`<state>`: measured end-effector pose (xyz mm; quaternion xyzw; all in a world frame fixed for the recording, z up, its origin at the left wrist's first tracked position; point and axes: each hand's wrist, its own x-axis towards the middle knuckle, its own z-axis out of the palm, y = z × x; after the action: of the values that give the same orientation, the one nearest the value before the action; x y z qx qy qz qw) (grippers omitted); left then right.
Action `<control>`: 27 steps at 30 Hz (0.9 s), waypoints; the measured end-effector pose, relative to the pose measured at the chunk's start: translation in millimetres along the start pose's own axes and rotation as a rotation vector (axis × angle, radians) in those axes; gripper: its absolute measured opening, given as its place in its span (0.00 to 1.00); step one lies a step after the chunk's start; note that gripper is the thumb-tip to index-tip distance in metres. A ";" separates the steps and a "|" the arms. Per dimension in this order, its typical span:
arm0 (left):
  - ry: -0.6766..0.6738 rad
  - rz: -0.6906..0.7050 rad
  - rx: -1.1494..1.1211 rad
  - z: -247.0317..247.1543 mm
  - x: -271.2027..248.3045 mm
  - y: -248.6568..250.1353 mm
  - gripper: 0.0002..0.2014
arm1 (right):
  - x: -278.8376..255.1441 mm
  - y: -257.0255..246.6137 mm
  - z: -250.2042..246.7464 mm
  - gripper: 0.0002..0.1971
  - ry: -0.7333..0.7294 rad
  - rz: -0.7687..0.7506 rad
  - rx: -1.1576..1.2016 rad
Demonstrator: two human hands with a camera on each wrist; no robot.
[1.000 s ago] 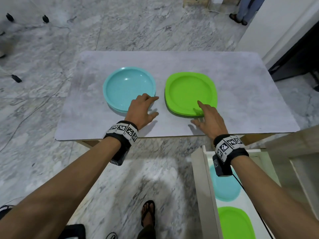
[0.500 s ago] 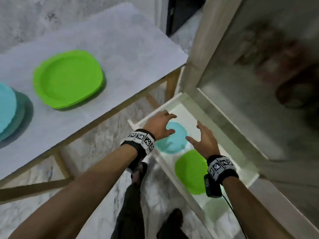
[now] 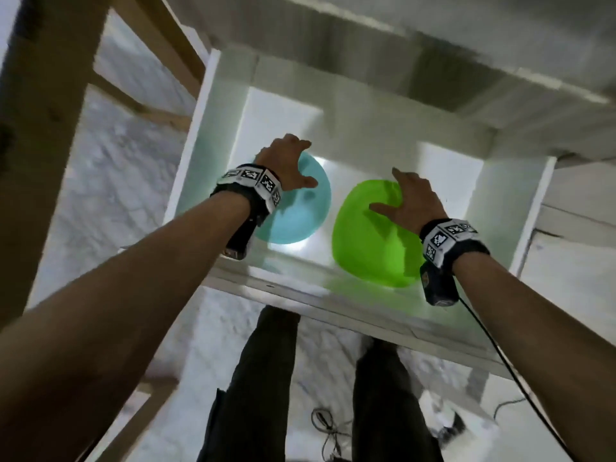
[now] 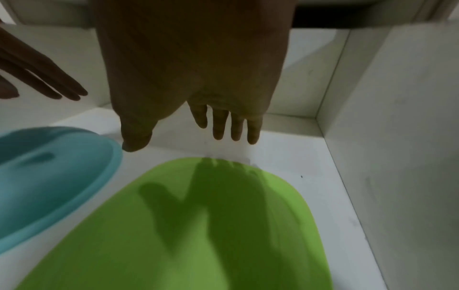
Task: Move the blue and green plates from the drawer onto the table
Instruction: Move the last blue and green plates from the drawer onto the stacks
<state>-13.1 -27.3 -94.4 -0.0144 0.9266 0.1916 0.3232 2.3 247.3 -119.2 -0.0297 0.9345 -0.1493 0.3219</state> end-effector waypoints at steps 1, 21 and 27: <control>-0.006 0.008 0.016 7.2 10.0 -4.5 0.44 | 4.1 5.2 7.1 0.47 0.015 0.018 0.008; -0.035 0.061 0.209 44.8 40.2 -27.6 0.46 | 25.1 8.1 37.6 0.42 0.177 0.101 -0.045; -0.113 -0.051 0.277 25.0 48.5 -15.6 0.45 | 30.0 5.7 17.8 0.39 0.066 0.071 -0.123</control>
<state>-34.2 -27.9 -147.1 0.0174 0.9239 0.0543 0.3784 -10.3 243.5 -152.0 -0.0111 0.9525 -0.0809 0.2935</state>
